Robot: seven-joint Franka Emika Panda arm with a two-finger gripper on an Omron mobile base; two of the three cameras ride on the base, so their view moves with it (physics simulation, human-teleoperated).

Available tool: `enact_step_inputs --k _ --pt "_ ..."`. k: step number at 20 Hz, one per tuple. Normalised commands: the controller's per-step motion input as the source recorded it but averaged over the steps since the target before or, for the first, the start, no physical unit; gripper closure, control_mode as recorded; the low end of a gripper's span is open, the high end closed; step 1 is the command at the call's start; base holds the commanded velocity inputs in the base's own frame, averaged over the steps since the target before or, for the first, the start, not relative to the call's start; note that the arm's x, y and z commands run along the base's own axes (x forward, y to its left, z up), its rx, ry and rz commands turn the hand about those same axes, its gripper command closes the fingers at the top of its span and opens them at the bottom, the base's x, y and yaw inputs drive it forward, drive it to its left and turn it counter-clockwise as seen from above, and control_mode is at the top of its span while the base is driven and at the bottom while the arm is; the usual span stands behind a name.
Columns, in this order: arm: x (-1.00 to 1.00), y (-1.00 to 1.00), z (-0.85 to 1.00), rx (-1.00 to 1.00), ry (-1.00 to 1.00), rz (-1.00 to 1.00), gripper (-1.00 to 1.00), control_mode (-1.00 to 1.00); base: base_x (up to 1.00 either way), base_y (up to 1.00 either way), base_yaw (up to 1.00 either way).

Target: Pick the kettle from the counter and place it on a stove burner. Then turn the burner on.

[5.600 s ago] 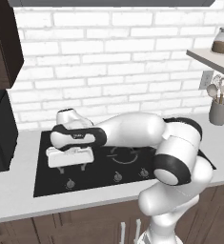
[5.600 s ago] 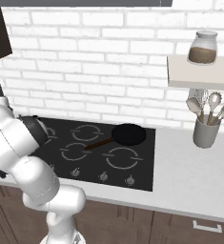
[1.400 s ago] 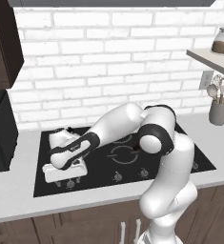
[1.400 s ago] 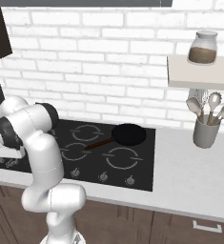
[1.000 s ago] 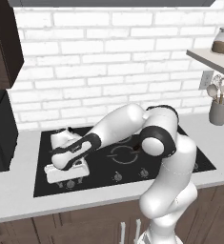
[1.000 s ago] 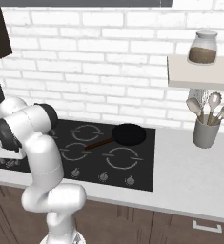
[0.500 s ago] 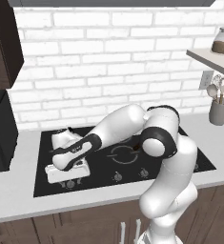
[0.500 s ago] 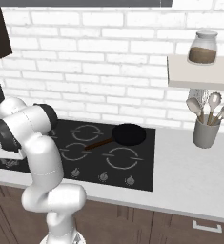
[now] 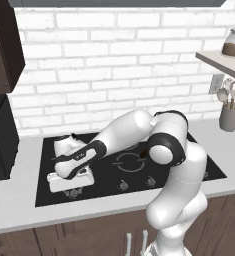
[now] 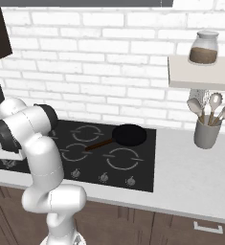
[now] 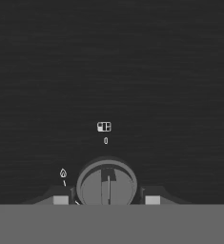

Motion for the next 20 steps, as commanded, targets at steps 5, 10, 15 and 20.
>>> enact_step_inputs --k 5,10,15,20 --pt "-0.20 0.00 0.00 0.00 -0.01 0.05 1.00 -1.00 0.00 0.00 0.00" --pt "-0.35 0.00 -0.01 0.00 -0.03 0.30 1.00 -1.00 0.00 0.00 0.00" --pt "-0.46 0.00 -0.05 0.00 -0.01 0.35 1.00 -1.00 0.00 0.00 0.00" --pt "-0.50 -0.03 -0.04 0.01 -0.03 0.35 1.00 -1.00 0.00 0.00 0.00"
